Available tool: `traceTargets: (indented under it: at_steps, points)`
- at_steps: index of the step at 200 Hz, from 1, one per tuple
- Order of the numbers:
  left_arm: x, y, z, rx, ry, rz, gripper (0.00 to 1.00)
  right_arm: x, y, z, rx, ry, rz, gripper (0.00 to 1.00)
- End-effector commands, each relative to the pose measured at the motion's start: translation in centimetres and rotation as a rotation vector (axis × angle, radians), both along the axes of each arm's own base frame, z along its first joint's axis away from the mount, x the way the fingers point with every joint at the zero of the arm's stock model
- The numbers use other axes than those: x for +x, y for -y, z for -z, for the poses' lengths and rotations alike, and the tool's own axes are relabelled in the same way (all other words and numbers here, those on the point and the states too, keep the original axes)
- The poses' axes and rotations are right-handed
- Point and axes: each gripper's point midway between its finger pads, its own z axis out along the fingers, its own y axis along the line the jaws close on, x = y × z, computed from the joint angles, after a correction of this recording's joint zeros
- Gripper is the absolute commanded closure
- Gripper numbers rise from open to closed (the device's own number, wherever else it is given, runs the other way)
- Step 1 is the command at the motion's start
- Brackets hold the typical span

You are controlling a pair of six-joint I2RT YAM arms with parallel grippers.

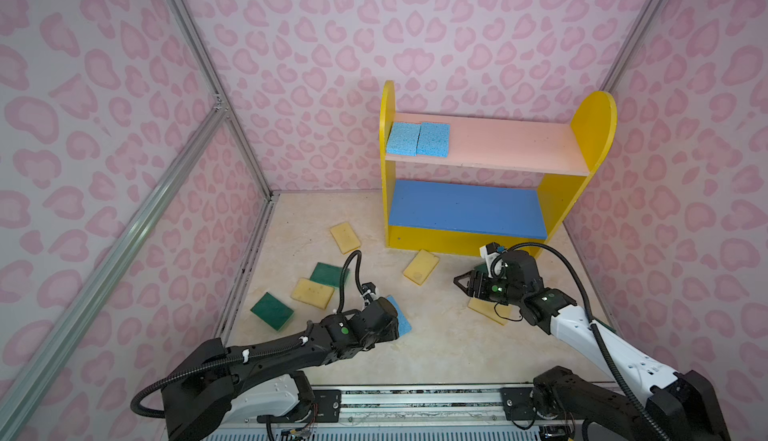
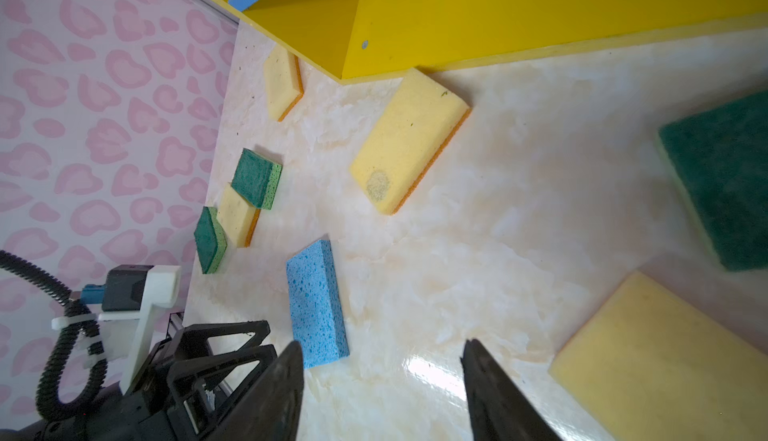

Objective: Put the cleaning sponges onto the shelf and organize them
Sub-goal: 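Lower the left gripper and grasp the blue sponge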

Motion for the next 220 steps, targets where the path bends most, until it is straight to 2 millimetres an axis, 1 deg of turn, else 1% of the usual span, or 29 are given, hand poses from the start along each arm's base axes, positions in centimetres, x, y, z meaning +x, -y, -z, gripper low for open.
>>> traceTargets:
  at_steps: [1, 40, 57, 92, 118, 130, 134, 138, 151, 181, 210, 220]
  points:
    - [0.0, 0.1, 0.0, -0.112, -0.023, -0.102, 0.38, 0.5, -0.6, -0.3, 0.002, 0.022, -0.023, 0.38]
    - [-0.2, -0.7, 1.7, -0.109, -0.041, -0.15, 0.43, 0.6, -1.3, -0.1, 0.008, 0.011, -0.037, 0.38]
    - [-0.1, -0.6, 2.3, -0.101, -0.052, -0.154, 0.43, 0.7, -1.6, -0.4, 0.009, 0.02, -0.039, 0.38]
    - [0.2, 0.0, 3.1, -0.095, -0.068, -0.153, 0.45, 0.8, -1.7, -0.6, 0.006, 0.023, -0.038, 0.38]
    - [0.4, 0.4, 3.4, -0.095, -0.077, -0.155, 0.54, 0.7, -1.7, -0.5, 0.0, 0.019, -0.037, 0.38]
    - [0.5, 0.4, 3.6, -0.092, -0.078, -0.157, 0.62, 0.7, -1.7, -0.4, -0.001, 0.016, -0.039, 0.38]
    - [0.5, 0.4, 3.6, -0.092, -0.079, -0.157, 0.62, 0.7, -1.7, -0.4, -0.003, 0.015, -0.039, 0.38]
    - [0.6, 0.4, 3.6, -0.091, -0.08, -0.158, 0.68, 0.7, -1.6, -0.4, -0.003, 0.016, -0.037, 0.38]
    - [0.6, 0.3, 3.7, -0.086, -0.079, -0.159, 0.75, 0.8, -1.7, -0.4, -0.005, 0.017, -0.038, 0.38]
    - [0.7, -0.1, 3.8, -0.068, -0.076, -0.162, 0.84, 0.6, -1.7, -0.1, -0.011, 0.01, -0.042, 0.38]
    - [1.0, -0.2, 3.0, -0.073, -0.054, -0.159, 0.96, 0.4, -1.8, 0.1, -0.017, 0.006, -0.045, 0.35]
    - [1.2, -0.2, 2.4, -0.074, -0.039, -0.149, 0.97, 0.3, -1.8, 0.1, -0.019, 0.005, -0.046, 0.34]
